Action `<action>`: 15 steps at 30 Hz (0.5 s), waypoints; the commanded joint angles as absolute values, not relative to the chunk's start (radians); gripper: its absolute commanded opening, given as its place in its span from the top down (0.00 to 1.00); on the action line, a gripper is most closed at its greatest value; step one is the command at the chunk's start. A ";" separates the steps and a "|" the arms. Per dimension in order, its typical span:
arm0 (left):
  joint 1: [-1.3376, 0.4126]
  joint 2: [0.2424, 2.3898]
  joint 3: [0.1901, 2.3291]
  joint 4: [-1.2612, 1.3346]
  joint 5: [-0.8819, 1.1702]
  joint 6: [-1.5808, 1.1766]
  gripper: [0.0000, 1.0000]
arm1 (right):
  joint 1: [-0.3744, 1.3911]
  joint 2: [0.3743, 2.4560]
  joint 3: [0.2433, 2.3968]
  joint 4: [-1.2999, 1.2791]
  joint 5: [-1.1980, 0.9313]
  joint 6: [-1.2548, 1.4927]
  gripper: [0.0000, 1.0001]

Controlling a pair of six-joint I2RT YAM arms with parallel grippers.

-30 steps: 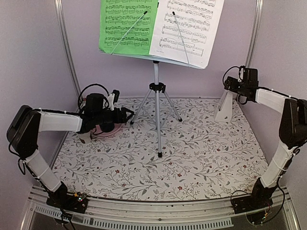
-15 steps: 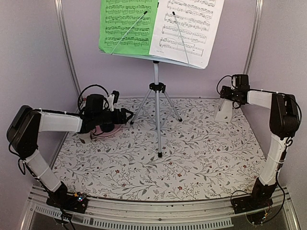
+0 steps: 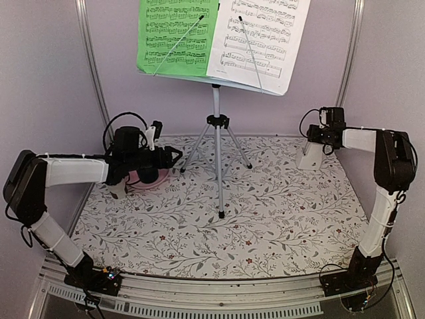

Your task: Set up the instrument practice props

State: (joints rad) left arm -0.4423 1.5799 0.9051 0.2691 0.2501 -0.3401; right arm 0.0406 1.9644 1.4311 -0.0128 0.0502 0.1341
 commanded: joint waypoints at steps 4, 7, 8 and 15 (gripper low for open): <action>-0.456 1.503 0.885 0.277 0.264 -0.319 0.21 | 0.054 1.781 1.299 0.022 -0.219 0.098 0.57; -0.463 1.476 0.852 0.299 0.275 -0.314 0.22 | 0.067 1.710 1.223 0.024 -0.294 0.093 0.62; -0.467 1.464 0.841 0.305 0.281 -0.310 0.23 | 0.075 1.679 1.188 0.018 -0.310 0.090 0.63; -0.518 1.376 0.709 0.417 0.353 -0.265 0.25 | 0.171 1.412 0.940 0.033 -0.454 0.063 0.69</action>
